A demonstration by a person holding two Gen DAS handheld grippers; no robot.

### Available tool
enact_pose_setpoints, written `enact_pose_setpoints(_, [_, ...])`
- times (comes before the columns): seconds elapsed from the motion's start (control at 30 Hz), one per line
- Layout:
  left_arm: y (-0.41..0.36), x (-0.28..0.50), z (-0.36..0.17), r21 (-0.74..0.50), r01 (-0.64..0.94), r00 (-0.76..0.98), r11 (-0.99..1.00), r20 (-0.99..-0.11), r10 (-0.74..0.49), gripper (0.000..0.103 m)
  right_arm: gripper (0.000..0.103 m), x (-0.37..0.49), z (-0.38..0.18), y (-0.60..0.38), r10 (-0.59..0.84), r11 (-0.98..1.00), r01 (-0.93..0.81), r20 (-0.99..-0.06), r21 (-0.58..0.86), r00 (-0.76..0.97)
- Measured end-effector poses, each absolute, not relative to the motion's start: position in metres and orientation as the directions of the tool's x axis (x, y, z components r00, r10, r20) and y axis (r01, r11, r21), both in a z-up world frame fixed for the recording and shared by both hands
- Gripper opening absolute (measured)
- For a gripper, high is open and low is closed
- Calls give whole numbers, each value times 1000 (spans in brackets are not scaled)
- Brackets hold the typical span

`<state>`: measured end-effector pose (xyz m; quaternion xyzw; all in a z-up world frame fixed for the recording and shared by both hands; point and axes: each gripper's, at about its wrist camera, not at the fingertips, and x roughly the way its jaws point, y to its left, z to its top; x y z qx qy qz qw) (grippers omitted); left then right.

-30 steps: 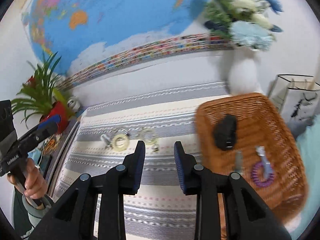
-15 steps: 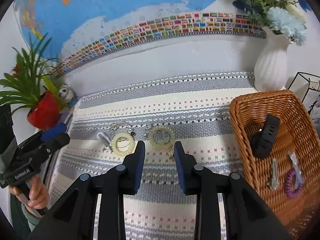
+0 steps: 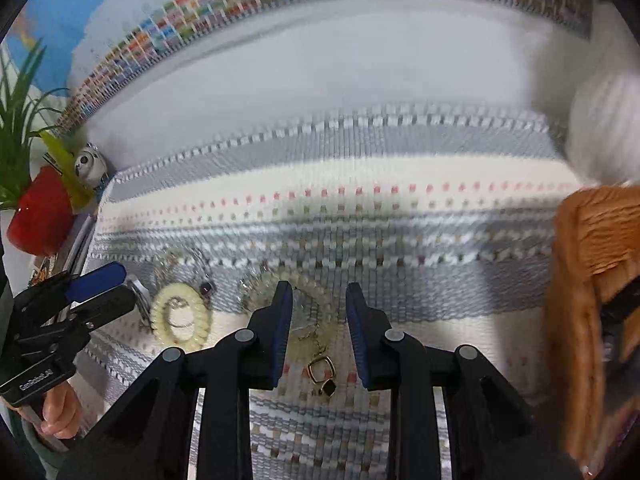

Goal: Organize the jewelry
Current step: 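Grasp the cream coil bracelet with the left tool while the right tool grasps the clear coil bracelet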

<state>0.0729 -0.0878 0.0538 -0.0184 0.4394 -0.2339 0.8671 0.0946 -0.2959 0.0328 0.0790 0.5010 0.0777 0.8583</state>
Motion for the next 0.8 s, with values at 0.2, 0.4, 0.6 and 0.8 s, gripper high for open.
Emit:
enact_pose_setpoints(0.2, [-98,74,50,-206,389,502,898,-770,-394,38,23,92,33,-292,198,980,-71,-843,188,500])
enact_pose_setpoints(0.4, [-101,83,38,-236,380,457,894,-793,-404,33,16,96,33,-292,157,987,-56,-848,149,507])
enact_pose_setpoints(0.6, [-117,87,28,-170,390,465,905,-812,-353,31,16,100,31,-282,120,993,-67,-846,100,519])
enact_pose_setpoints(0.8, [-141,77,25,-17,415,527,910,-811,-255,29,16,101,29,-269,82,996,-81,-842,46,533])
